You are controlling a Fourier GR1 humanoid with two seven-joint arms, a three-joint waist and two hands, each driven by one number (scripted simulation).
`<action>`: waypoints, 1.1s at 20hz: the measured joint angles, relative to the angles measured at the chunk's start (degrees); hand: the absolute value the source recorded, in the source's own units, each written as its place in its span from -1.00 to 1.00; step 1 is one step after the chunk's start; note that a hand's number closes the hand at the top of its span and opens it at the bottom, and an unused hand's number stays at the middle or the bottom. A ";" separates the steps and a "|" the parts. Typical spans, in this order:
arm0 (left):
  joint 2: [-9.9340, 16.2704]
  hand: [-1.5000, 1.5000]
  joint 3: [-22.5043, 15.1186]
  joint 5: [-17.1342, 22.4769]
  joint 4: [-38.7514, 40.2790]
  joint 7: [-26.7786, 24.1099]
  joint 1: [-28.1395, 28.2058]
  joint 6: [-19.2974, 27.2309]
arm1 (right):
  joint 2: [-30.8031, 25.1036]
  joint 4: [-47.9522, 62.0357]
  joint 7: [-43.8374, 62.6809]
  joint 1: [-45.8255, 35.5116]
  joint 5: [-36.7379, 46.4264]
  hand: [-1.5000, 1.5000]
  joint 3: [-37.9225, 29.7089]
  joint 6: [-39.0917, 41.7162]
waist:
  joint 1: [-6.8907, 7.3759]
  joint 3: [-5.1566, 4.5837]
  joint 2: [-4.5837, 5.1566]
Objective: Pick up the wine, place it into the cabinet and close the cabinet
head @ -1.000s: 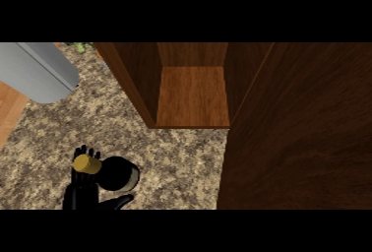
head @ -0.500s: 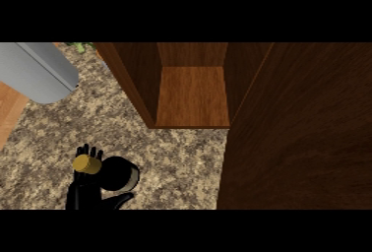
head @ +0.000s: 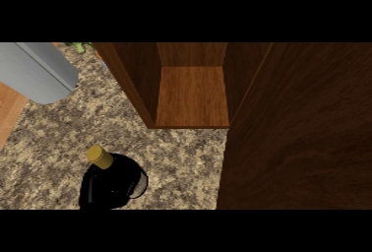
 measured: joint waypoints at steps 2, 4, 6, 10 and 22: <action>0.38 1.00 -0.88 -2.83 1.17 -2.28 -0.10 0.97 | 0.39 0.14 -0.35 0.19 0.11 -1.00 0.59 -0.17 | -0.01 0.00 0.00; 1.24 1.00 -1.41 -4.98 0.32 -3.73 0.63 2.05 | 0.29 0.24 -1.05 0.80 0.12 -1.00 0.27 0.24 | 0.04 0.01 -0.03; 3.06 1.00 -0.86 -6.20 1.75 -3.81 -1.40 1.81 | 0.62 0.60 -0.74 -0.36 0.44 -1.00 0.76 -0.31 | 0.00 0.00 0.00; 8.70 1.00 0.96 -5.79 3.74 -2.56 -3.88 -3.52 | 0.31 0.40 -1.15 0.48 0.32 -1.00 0.26 0.26 | -0.11 0.00 0.01; 12.23 1.00 3.50 -5.63 -6.11 -1.31 -4.09 -5.10 | 0.61 0.50 -0.41 -0.23 0.16 -1.00 -0.59 0.34 | 0.33 0.04 -0.09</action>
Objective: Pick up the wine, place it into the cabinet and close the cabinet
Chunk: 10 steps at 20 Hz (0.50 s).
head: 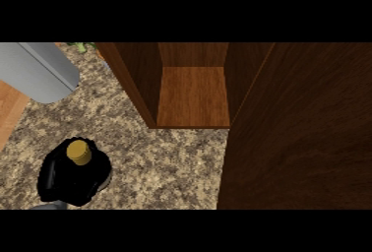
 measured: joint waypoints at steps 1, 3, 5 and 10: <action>0.36 1.00 0.20 1.02 -1.35 1.75 -0.45 -0.83 | 0.10 0.10 -0.05 -0.33 0.06 -1.00 0.05 -0.09 | 0.01 0.00 0.01; -0.05 1.00 -0.24 2.12 -5.78 4.82 -0.08 -0.63 | 0.24 0.04 0.10 -0.24 0.03 -1.00 0.18 -0.10 | 0.04 0.00 -0.01; -0.17 1.00 -0.74 3.28 -10.26 8.67 0.54 -0.53 | 0.03 0.31 0.41 -1.07 -0.10 -1.00 -0.71 0.00 | 0.11 0.01 0.00; -2.12 1.00 -4.08 2.36 -20.50 16.58 1.41 2.85 | 0.19 0.31 -0.09 -0.50 -0.18 -1.00 -1.00 0.43 | 0.05 0.01 0.01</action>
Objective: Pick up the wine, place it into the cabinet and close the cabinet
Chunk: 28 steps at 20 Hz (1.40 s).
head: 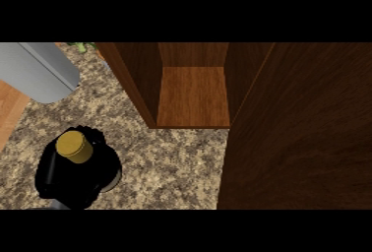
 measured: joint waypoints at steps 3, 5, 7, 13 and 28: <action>-0.67 1.00 -1.76 -1.16 -4.68 5.21 -0.80 2.30 | 0.18 -0.01 -1.07 1.19 -0.08 -1.00 0.07 0.68 | -0.11 0.00 0.01; -1.15 1.00 -3.09 -2.06 -8.04 8.98 -1.27 4.02 | 0.38 -0.10 -0.44 0.88 -0.13 -1.00 0.22 0.36 | -0.13 0.00 0.01; -2.11 1.00 -4.45 -2.51 -9.52 12.12 -2.73 5.07 | 0.37 -0.04 -0.22 0.29 -0.13 -1.00 0.06 0.31 | -0.18 0.00 0.03; -7.12 1.00 -9.52 -5.73 -13.06 19.67 -8.39 10.02 | 0.62 0.01 0.78 -0.43 0.13 -1.00 0.88 -0.18 | -0.31 -0.03 0.05; -11.15 1.00 -20.36 -10.82 -8.92 27.95 -24.55 30.43 | 0.69 -0.20 -1.69 3.18 -0.53 -1.00 -0.55 2.32 | -0.65 0.00 0.08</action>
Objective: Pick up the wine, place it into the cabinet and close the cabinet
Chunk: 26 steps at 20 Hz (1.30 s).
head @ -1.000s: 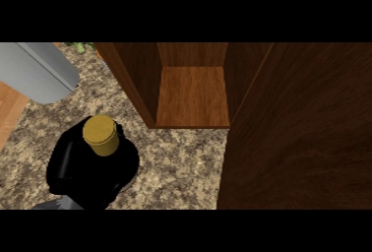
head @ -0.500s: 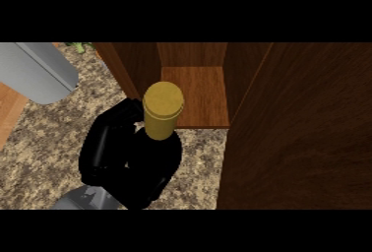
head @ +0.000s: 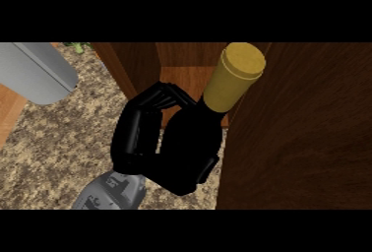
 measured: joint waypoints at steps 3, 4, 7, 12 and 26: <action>-0.06 1.00 0.59 0.18 2.76 0.52 -3.68 2.11 | 0.40 -0.01 -0.67 0.21 -0.11 -1.00 0.09 0.14 | -0.03 -0.01 0.02; -0.07 1.00 -0.09 0.54 3.64 0.46 -4.57 3.47 | 0.14 -0.14 -0.35 0.24 -0.23 -1.00 -0.19 0.34 | -0.09 -0.02 0.02; -0.09 1.00 -0.46 0.19 6.07 0.06 -6.71 5.32 | 0.18 -0.21 -0.31 0.66 -0.38 -1.00 -0.11 0.65 | -0.06 -0.02 0.02; -0.11 1.00 -1.93 0.66 10.73 -3.87 -8.24 7.67 | 0.58 -0.27 0.57 -0.19 -0.30 -1.00 1.01 0.12 | -0.08 -0.03 0.05; -0.12 1.00 -1.74 9.72 20.54 -15.91 -7.51 9.11 | 0.02 -0.35 2.47 -2.28 -0.16 -1.00 0.55 -0.64 | -0.06 -0.05 0.07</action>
